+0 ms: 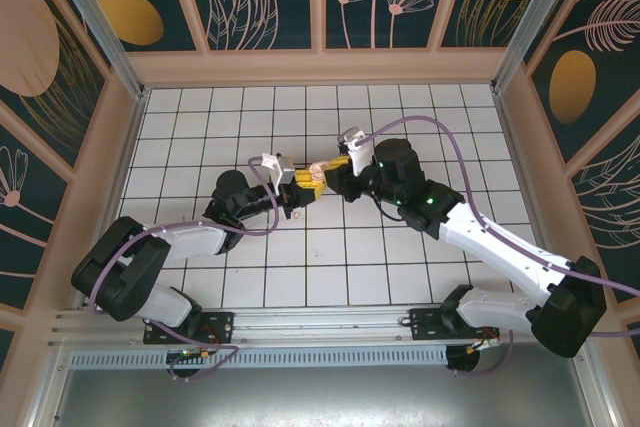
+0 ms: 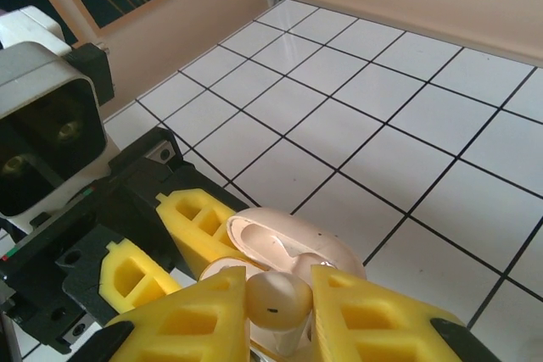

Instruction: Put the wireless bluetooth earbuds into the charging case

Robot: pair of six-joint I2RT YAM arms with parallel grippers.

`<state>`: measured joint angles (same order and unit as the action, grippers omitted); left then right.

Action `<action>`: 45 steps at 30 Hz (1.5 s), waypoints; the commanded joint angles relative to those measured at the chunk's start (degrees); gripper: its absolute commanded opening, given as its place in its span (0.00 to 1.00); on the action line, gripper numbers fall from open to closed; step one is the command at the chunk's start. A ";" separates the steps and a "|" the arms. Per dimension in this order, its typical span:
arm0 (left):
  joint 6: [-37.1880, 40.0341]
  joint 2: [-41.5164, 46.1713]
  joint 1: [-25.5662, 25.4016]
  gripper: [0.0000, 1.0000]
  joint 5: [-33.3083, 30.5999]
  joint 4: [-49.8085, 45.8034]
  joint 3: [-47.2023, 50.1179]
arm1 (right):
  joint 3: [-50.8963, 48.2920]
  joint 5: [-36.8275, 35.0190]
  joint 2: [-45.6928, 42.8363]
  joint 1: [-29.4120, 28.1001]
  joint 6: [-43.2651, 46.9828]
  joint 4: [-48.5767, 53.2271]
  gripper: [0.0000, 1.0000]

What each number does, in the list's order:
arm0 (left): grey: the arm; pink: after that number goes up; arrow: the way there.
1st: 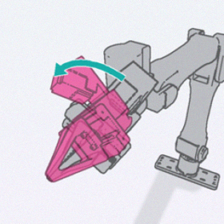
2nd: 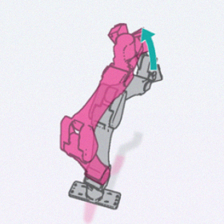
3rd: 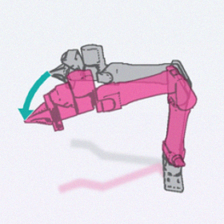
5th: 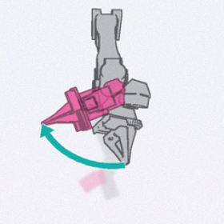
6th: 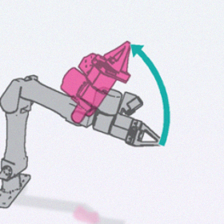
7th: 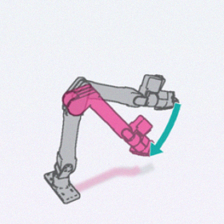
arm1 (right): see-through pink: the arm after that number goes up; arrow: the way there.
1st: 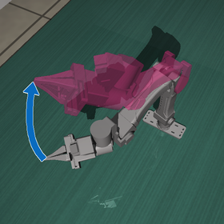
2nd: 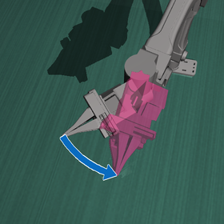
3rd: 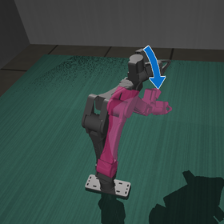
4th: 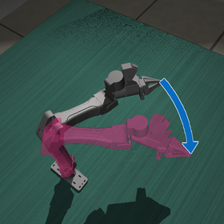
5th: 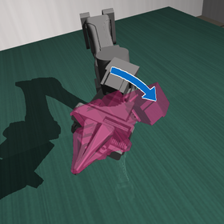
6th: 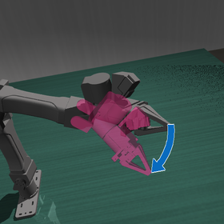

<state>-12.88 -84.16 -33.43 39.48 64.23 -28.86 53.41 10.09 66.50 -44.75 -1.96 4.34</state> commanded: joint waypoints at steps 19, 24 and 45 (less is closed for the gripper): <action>6.73 3.74 0.30 0.19 1.55 1.63 -2.76 | 1.38 -1.65 1.93 -2.01 5.47 11.73 0.22; 5.60 3.64 0.30 0.19 1.72 1.90 -2.80 | 0.86 -1.15 1.19 -2.00 6.12 11.19 0.23; 4.44 3.51 0.30 0.19 0.79 1.63 -2.87 | 1.71 -0.58 0.33 -1.92 6.17 9.75 0.38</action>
<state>-7.60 -82.59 -33.54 41.95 60.18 -29.26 55.00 8.60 67.44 -46.17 3.09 10.17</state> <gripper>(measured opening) 0.193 0.378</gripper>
